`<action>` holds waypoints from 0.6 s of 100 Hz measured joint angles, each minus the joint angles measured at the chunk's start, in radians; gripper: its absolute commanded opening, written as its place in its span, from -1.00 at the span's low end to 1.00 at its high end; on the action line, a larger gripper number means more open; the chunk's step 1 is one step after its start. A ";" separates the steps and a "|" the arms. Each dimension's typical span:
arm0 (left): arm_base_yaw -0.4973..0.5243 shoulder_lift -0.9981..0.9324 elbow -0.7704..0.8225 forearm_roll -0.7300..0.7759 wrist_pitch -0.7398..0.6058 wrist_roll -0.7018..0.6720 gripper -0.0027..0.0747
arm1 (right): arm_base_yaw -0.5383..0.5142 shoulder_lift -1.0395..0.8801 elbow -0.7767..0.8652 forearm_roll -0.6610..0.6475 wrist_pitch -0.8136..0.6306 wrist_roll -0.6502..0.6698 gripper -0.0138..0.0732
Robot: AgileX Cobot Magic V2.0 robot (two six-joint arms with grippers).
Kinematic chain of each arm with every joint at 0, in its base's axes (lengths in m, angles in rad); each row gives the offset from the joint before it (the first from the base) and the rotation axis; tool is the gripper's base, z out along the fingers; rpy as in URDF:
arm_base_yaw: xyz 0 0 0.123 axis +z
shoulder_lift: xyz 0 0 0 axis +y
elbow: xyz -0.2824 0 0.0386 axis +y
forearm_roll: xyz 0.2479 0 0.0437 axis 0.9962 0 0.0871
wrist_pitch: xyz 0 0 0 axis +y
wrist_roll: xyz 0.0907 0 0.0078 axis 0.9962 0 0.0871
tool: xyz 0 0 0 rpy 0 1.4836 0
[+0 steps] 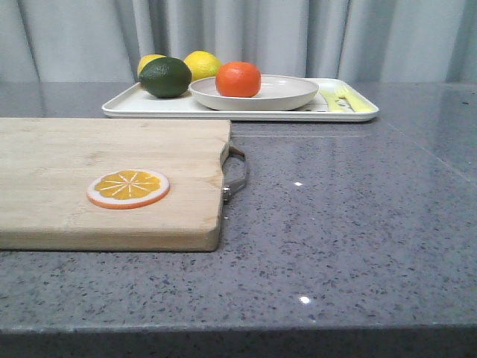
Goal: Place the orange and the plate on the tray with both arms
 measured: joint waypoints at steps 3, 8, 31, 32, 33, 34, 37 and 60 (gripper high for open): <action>0.002 0.000 0.000 0.000 0.000 0.000 -0.98 | 0.000 0.000 0.000 0.000 0.000 0.000 -0.86; 0.007 0.000 0.000 0.000 0.000 0.000 -0.98 | 0.000 0.000 0.000 0.000 0.000 0.000 -0.86; 0.009 0.000 0.000 0.000 0.000 0.000 -0.98 | 0.000 0.000 0.000 0.000 0.000 0.000 -0.86; 0.009 0.000 0.000 0.000 0.000 0.000 -0.98 | 0.000 0.000 0.000 0.000 0.000 0.000 -0.86; 0.009 0.000 0.000 0.000 0.000 0.000 -0.98 | 0.000 0.000 0.000 0.000 0.000 0.000 -0.86; 0.009 0.000 0.000 0.000 0.000 0.000 -0.98 | 0.000 0.000 0.000 0.000 0.000 0.000 -0.86; 0.009 0.000 0.000 0.000 0.000 0.000 -0.98 | 0.000 0.000 0.000 0.000 0.000 0.000 -0.86; 0.009 0.000 0.000 0.000 0.000 0.000 -0.98 | 0.000 0.000 0.000 0.000 0.000 0.000 -0.86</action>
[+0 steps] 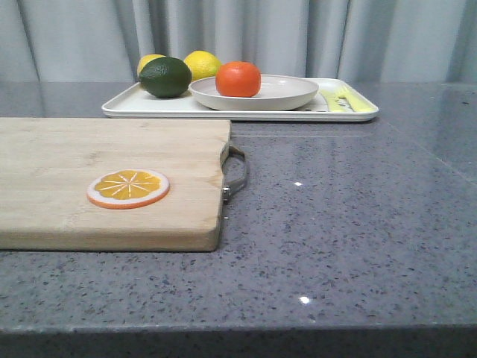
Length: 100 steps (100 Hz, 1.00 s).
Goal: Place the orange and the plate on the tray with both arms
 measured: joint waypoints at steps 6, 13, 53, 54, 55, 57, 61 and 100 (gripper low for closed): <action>0.000 0.000 0.000 0.000 0.000 0.000 -0.98 | 0.000 0.000 0.000 0.000 0.000 -0.006 -0.86; 0.000 0.000 0.000 0.000 0.000 0.000 -0.98 | 0.000 0.000 0.000 0.000 0.000 0.000 -0.86; 0.000 0.000 0.000 0.001 0.002 0.000 -0.98 | 0.000 0.000 0.006 -0.004 -0.015 0.000 -0.86; 0.000 0.000 0.000 0.001 0.002 0.000 -0.98 | 0.000 0.000 0.011 -0.004 -0.024 0.000 -0.86; 0.000 0.000 0.000 0.001 0.002 0.000 -0.98 | 0.000 0.000 0.013 -0.006 -0.028 0.000 -0.86; 0.000 0.000 0.000 0.001 0.002 0.000 -0.98 | 0.000 0.000 0.021 -0.009 -0.045 0.000 -0.86; 0.000 0.000 0.000 0.001 0.002 0.000 -0.98 | -0.002 -0.001 0.043 -0.013 -0.089 0.000 -0.86; 0.000 0.000 0.000 0.001 0.002 0.000 -0.98 | -0.158 -0.122 0.458 -0.052 -0.736 0.009 -0.86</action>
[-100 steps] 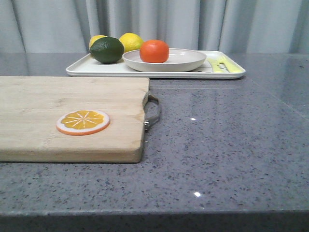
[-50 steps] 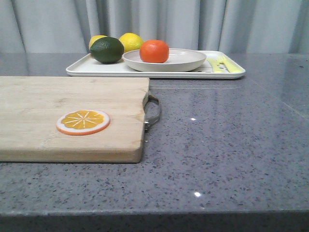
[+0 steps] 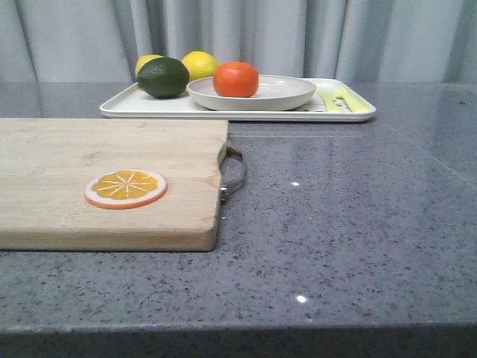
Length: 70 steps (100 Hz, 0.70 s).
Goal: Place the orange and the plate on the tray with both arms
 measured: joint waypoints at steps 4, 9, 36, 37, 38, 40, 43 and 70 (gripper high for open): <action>0.000 0.000 0.000 0.000 0.000 0.000 -0.98 | -0.019 -0.017 0.045 -0.002 -0.040 0.002 -0.86; 0.000 0.000 0.000 0.000 0.000 0.000 -0.98 | -0.040 -0.037 0.094 -0.004 -0.074 0.014 -0.86; 0.000 0.000 0.000 0.000 0.000 0.000 -0.98 | -0.114 -0.169 0.262 -0.092 -0.067 0.157 -0.86; 0.000 0.000 0.000 0.000 0.000 0.000 -0.98 | -0.116 -0.176 0.262 -0.094 -0.063 0.162 -0.86; 0.000 0.000 0.000 0.000 0.000 0.000 -0.98 | -0.116 -0.179 0.262 -0.095 -0.055 0.162 -0.86; 0.000 0.000 0.000 0.000 0.000 0.000 -0.98 | -0.118 -0.189 0.263 -0.097 -0.049 0.167 -0.86; 0.000 0.000 0.000 0.000 0.000 0.000 -0.98 | -0.118 -0.203 0.265 -0.099 -0.029 0.167 -0.86; 0.000 0.000 0.000 0.002 0.000 0.000 -0.98 | -0.118 -0.235 0.268 -0.110 0.155 0.175 -0.86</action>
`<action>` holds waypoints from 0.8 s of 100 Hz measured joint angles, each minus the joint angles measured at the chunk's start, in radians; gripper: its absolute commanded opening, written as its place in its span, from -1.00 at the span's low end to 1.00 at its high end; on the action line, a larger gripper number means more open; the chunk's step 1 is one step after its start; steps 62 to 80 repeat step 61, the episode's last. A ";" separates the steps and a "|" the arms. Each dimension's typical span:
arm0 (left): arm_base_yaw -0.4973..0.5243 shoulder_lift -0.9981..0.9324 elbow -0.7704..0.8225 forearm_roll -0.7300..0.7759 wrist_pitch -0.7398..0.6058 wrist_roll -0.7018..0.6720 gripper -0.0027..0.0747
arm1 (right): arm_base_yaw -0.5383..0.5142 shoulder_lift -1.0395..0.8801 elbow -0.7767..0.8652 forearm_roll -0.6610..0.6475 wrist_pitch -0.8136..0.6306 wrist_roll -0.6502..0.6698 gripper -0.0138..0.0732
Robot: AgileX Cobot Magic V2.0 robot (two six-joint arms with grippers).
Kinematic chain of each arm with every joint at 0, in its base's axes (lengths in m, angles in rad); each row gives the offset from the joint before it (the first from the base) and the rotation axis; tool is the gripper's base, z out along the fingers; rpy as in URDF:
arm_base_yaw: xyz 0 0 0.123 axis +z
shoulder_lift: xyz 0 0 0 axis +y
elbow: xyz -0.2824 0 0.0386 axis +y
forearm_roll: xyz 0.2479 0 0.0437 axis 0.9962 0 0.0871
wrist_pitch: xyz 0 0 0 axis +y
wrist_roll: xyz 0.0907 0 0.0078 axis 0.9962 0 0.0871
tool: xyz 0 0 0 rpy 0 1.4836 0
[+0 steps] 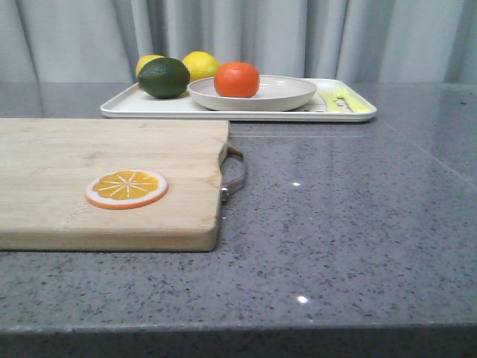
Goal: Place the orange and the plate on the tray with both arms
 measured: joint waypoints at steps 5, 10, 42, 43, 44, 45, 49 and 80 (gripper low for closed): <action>0.000 0.000 0.000 0.000 0.000 0.000 -0.98 | 0.000 0.000 0.000 0.000 0.008 0.000 -0.86; 0.000 0.000 0.000 0.000 0.000 0.000 -0.98 | 0.000 0.000 0.000 0.000 0.015 0.000 -0.86; 0.000 0.000 0.000 0.000 0.000 0.000 -0.98 | 0.000 0.000 0.000 -0.002 0.020 0.000 -0.86; 0.000 0.000 0.000 0.000 0.000 0.000 -0.98 | 0.000 0.000 0.000 -0.002 0.020 0.000 -0.86; 0.000 0.000 0.000 0.000 0.000 0.000 -0.98 | 0.000 0.000 0.000 -0.002 0.020 0.000 -0.86; 0.000 0.000 0.000 0.000 0.000 0.000 -0.98 | 0.000 0.000 0.000 -0.002 0.020 0.000 -0.86; 0.000 0.000 0.000 0.000 0.000 0.000 -0.98 | 0.000 0.000 0.000 -0.002 0.020 0.000 -0.86; 0.000 0.000 0.000 0.000 0.000 0.000 -0.98 | 0.000 0.000 0.000 -0.002 0.020 0.000 -0.86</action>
